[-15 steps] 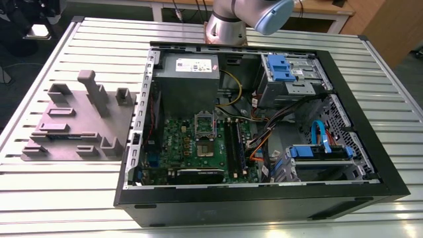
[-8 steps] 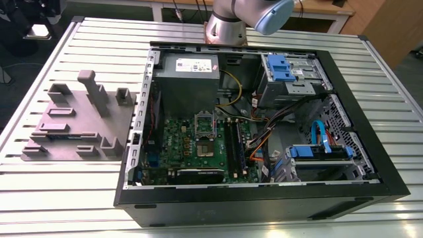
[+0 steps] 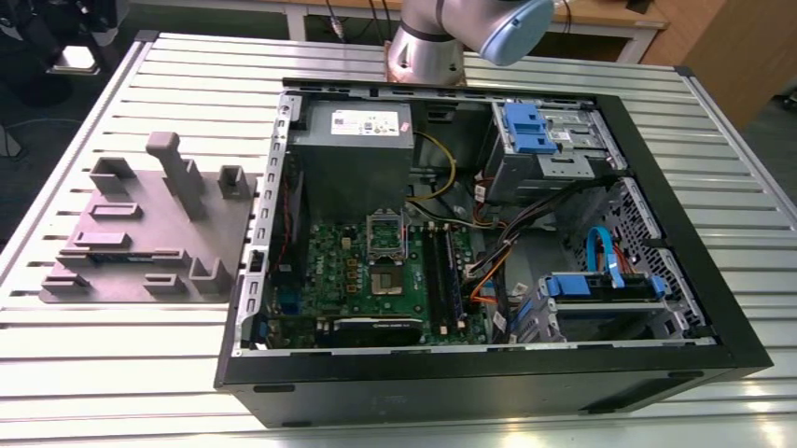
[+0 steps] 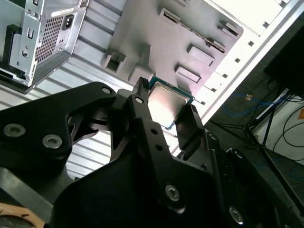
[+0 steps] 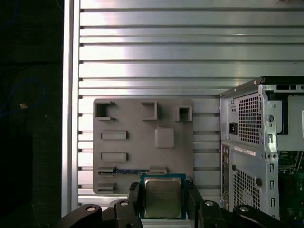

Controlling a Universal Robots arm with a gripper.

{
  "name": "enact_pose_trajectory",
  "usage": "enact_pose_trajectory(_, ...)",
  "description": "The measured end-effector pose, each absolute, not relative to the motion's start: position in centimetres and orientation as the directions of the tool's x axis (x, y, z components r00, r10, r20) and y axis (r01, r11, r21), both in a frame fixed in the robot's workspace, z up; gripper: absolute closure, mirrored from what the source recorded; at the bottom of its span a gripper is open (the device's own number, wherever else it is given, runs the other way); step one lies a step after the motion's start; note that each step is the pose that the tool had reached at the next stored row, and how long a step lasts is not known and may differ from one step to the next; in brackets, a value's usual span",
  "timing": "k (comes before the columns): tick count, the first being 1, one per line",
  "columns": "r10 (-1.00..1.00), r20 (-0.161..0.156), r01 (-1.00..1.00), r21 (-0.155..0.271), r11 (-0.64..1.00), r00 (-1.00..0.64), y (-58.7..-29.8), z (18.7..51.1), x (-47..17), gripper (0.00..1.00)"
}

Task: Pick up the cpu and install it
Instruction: 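Pick up the cpu and move it towards the insertion slot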

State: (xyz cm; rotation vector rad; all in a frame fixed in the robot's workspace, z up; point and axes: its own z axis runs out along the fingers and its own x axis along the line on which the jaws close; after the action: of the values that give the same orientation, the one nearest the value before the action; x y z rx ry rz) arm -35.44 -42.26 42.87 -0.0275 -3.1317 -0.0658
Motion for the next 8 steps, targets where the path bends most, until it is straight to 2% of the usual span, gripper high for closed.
enact_pose_trajectory(8, 0.018, 0.01, 0.018, 0.042, 0.999, -1.0, -42.26, 42.87, -35.37, 0.53)
